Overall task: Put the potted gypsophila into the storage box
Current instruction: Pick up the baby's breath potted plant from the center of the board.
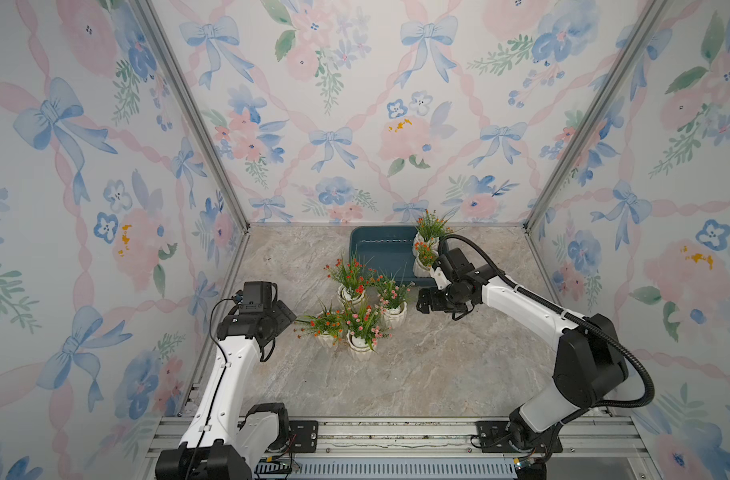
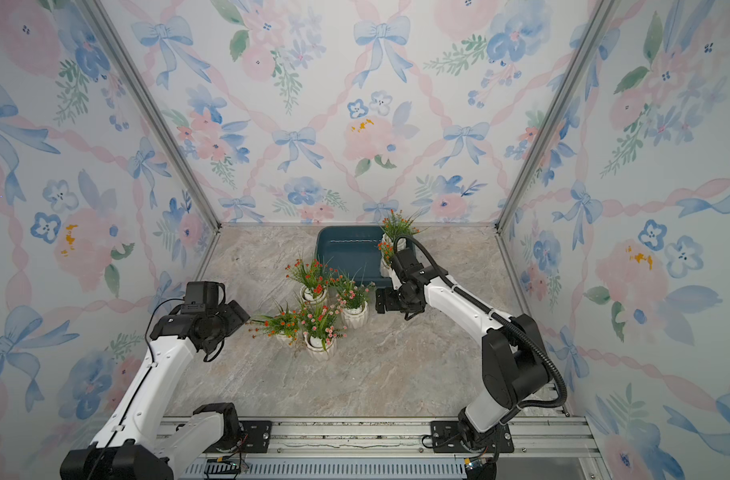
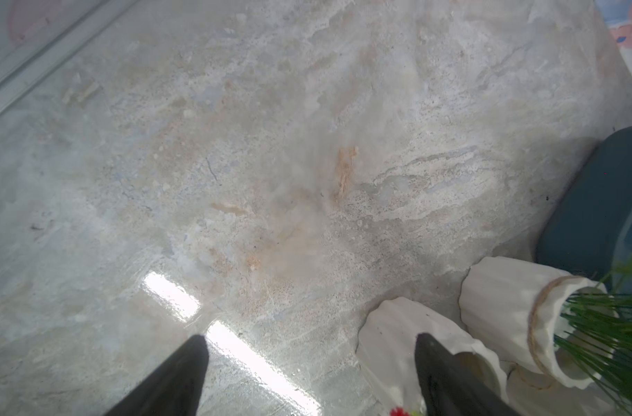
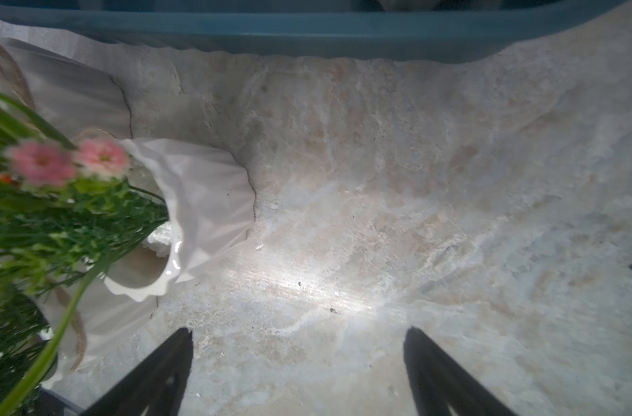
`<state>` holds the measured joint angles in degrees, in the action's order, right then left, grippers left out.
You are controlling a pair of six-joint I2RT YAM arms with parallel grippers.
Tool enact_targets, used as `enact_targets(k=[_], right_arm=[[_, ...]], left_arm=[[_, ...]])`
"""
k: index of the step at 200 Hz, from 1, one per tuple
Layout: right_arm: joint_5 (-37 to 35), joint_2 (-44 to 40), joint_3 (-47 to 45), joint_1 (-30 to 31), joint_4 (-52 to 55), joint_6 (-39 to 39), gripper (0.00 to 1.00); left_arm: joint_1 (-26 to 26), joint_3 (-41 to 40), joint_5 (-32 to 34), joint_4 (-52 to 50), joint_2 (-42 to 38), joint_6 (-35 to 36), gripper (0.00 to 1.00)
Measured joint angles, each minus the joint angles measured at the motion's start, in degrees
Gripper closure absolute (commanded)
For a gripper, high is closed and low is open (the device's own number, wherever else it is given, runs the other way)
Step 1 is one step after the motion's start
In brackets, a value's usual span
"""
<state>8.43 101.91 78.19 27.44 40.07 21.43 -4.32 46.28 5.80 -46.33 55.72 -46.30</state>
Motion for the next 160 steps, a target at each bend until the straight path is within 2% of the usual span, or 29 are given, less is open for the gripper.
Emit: enact_targets(k=[36, 59, 111, 160], right_arm=[[1.11, -0.42, -2.27, -1.99, -0.44, -0.66, 0.07], [1.95, -0.44, -2.27, -2.8, -0.83, -1.31, 0.07], [3.65, -0.44, -2.27, -4.48, -0.98, -2.58, 0.08], [5.14, -0.42, -2.27, -4.96, -1.42, -2.58, 0.09]], left_arm=[[-0.79, 3.76, 2.49, -5.16, -5.51, -2.47, 0.08], [-1.14, 5.11, 1.49, -6.62, -7.76, -3.78, 0.09], [-1.07, -4.63, -6.91, -11.34, -16.52, -8.55, 0.14], [1.05, -5.99, -11.47, -10.86, -11.72, -10.8, 0.22]])
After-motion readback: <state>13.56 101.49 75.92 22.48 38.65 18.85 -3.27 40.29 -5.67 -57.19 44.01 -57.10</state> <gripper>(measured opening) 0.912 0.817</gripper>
